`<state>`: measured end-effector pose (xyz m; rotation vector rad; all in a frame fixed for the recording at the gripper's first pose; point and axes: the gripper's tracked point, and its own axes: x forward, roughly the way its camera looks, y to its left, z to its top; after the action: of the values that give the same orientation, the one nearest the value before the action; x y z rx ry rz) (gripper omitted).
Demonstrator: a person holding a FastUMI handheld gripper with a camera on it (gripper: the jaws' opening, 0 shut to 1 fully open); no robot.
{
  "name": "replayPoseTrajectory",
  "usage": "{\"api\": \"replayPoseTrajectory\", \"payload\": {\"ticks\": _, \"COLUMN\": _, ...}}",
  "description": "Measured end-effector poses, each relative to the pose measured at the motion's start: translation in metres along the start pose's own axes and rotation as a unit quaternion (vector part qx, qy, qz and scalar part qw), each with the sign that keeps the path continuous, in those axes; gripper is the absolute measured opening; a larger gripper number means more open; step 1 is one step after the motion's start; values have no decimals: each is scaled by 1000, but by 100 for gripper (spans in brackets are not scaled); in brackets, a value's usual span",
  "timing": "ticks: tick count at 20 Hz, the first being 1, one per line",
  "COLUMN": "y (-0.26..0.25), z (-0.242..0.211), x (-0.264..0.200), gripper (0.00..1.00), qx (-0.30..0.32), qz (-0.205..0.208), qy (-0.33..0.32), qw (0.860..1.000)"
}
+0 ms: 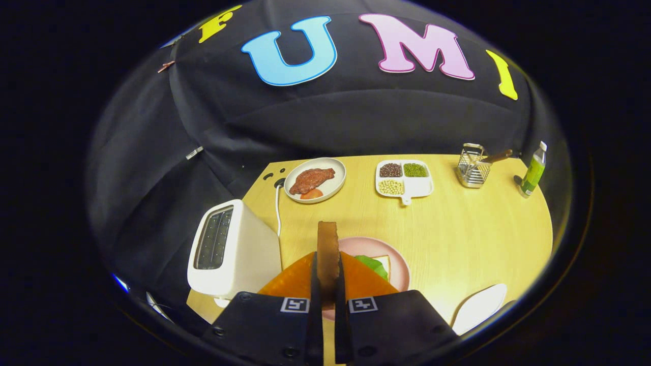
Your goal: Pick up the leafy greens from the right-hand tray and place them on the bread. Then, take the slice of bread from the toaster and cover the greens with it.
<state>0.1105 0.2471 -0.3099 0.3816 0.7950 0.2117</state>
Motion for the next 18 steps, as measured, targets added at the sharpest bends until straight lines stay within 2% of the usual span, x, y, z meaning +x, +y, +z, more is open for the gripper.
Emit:
{"api": "replayPoseTrajectory", "payload": {"ticks": 9, "y": -25, "z": -45, "x": 46, "gripper": 13, "qx": 72, "qz": 2, "qy": 35, "qw": 997}}
{"api": "replayPoseTrajectory", "payload": {"ticks": 14, "y": -52, "z": -61, "x": 56, "gripper": 13, "qx": 62, "qz": -12, "qy": 55, "qw": 997}}
{"api": "replayPoseTrajectory", "payload": {"ticks": 18, "y": -66, "z": -69, "x": 64, "gripper": 18, "qx": 57, "qz": -9, "qy": 68, "qw": 996}}
